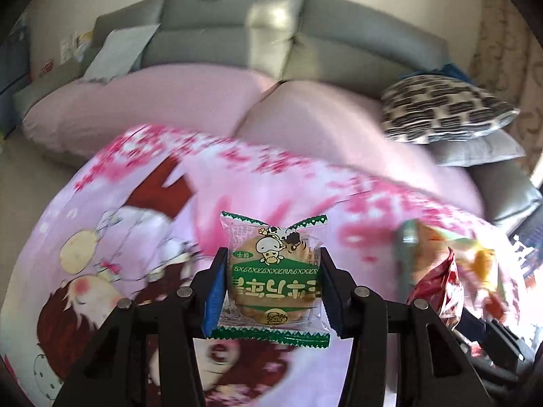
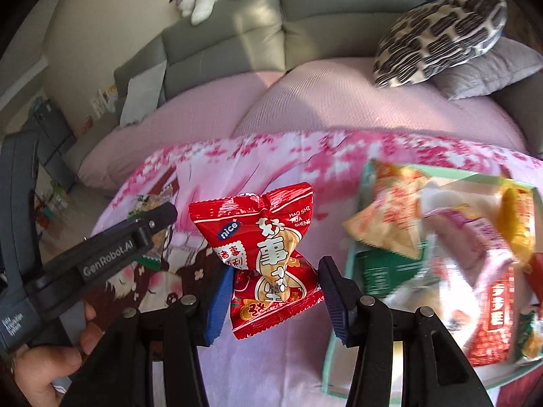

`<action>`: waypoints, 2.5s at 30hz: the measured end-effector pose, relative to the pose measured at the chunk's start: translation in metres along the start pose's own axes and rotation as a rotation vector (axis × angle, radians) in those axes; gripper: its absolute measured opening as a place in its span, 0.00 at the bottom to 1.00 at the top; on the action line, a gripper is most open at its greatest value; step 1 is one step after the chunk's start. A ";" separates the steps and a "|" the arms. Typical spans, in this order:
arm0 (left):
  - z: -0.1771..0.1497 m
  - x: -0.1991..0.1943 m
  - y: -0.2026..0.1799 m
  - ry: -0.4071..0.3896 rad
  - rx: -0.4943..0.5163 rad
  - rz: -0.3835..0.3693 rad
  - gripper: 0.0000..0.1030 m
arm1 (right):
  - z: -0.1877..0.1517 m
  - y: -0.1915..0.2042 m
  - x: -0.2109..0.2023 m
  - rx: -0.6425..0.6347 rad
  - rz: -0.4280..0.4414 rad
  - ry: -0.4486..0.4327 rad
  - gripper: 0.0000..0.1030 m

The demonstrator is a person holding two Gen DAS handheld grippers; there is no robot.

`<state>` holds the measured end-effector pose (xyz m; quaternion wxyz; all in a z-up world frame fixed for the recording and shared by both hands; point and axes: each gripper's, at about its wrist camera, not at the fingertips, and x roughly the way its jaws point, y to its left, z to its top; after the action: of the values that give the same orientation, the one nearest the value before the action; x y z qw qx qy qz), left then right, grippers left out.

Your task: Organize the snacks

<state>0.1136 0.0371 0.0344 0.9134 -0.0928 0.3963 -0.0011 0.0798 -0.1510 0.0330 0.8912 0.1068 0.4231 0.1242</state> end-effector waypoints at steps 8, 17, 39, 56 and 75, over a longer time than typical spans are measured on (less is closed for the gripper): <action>-0.009 -0.019 -0.092 -0.032 0.178 -0.173 0.50 | -0.005 -0.086 -0.050 0.172 -0.231 -0.064 0.51; -0.031 -0.025 -0.174 -0.033 0.325 -0.260 0.50 | -0.017 -0.153 -0.067 0.293 -0.323 -0.043 0.52; -0.044 -0.004 -0.188 0.055 0.323 -0.218 0.80 | -0.030 -0.170 -0.054 0.298 -0.297 0.035 0.71; -0.069 -0.030 -0.126 0.077 0.276 0.040 1.00 | -0.052 -0.136 -0.072 0.175 -0.313 0.020 1.00; -0.099 -0.036 -0.091 0.119 0.237 0.203 1.00 | -0.068 -0.102 -0.085 0.119 -0.303 0.001 1.00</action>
<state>0.0232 -0.0660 0.0096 0.8884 0.0564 0.4539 0.0389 -0.0116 -0.2684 0.0230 0.8916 0.0944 0.4414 -0.0372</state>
